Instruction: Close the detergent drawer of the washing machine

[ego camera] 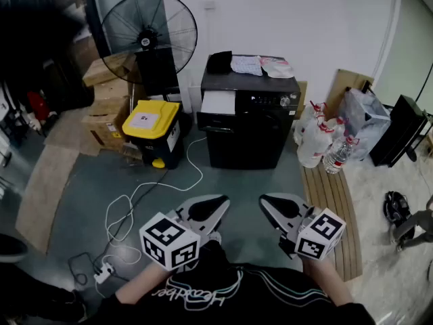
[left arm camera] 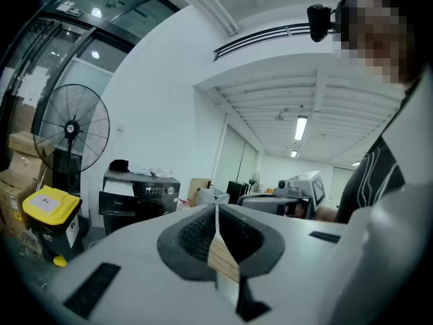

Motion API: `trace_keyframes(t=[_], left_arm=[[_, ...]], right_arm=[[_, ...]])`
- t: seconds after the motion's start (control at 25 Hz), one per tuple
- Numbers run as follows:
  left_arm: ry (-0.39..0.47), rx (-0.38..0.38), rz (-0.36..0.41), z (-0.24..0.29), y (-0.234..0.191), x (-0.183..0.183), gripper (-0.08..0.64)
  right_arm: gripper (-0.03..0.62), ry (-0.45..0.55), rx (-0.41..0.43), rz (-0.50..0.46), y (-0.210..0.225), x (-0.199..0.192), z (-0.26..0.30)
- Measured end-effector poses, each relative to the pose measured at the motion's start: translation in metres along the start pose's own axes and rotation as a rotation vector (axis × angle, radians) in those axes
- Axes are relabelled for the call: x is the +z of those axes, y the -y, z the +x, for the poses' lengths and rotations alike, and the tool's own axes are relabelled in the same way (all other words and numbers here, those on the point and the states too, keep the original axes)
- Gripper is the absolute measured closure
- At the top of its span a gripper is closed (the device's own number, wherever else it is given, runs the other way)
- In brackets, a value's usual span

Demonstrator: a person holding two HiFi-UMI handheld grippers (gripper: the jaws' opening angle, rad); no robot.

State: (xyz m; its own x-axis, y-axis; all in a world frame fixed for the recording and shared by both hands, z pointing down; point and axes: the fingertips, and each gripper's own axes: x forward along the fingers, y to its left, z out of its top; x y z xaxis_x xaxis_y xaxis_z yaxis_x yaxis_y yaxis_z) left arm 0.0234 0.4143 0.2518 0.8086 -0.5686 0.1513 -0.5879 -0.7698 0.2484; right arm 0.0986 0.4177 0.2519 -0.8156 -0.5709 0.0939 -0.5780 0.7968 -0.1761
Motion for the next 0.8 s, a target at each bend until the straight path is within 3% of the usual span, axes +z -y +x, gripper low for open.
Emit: trace_keyframes(t=[0.4, 0.8], left_arm=[[0.015, 0.011, -0.005, 0.010, -0.023, 0.006, 0.526], [0.008, 0.054, -0.043, 0.025, -0.071, -0.007, 0.526]], right_arm=[[0.566, 0.011, -0.017, 0.028, 0.027, 0.004, 0.018], [0.566, 0.006, -0.015, 0.053, 0.063, -0.011, 0.048]])
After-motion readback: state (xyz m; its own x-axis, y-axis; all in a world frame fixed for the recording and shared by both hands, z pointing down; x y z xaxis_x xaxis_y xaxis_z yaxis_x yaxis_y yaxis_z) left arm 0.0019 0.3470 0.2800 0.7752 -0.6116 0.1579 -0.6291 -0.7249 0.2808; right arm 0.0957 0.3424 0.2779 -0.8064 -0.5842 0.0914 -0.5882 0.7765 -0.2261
